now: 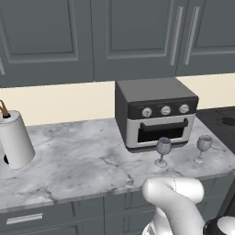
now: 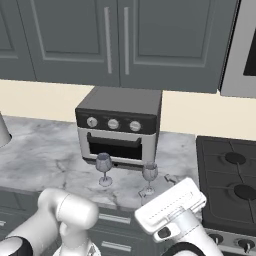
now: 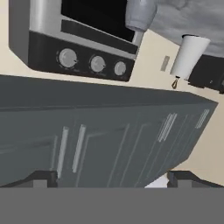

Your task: Retrieve the wine glasses from the counter and place one next to each plate.

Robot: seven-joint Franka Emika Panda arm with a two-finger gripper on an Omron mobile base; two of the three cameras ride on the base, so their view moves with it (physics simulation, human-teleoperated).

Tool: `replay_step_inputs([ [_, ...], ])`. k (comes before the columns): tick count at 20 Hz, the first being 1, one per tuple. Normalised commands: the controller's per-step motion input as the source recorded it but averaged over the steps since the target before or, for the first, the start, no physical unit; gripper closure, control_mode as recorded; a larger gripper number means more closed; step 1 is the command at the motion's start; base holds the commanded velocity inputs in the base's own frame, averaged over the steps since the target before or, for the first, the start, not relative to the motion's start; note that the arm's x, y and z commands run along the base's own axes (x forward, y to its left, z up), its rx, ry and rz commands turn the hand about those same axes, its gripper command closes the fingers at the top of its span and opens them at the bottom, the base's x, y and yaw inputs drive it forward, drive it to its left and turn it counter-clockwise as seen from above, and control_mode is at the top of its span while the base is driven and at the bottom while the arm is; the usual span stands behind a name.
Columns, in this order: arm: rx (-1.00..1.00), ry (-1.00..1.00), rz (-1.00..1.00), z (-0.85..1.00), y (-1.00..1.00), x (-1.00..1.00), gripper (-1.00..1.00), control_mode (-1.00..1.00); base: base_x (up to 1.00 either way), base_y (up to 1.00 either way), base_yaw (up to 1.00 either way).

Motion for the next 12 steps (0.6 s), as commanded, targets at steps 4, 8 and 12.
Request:
replay_step_inputs([
  [4, -0.01, 0.14, -0.07, -0.23, 0.0, 0.23, -1.0, -1.0, 0.0, 0.0, 0.0],
  [8, 0.05, 0.29, 0.0, -0.17, 0.0, 0.26, -1.0, -1.0, 0.0, 0.0, 0.0],
  [12, 0.04, 0.27, 0.0, -0.17, 0.0, 0.2, -1.0, -1.0, 0.0, 0.0, 0.0],
])
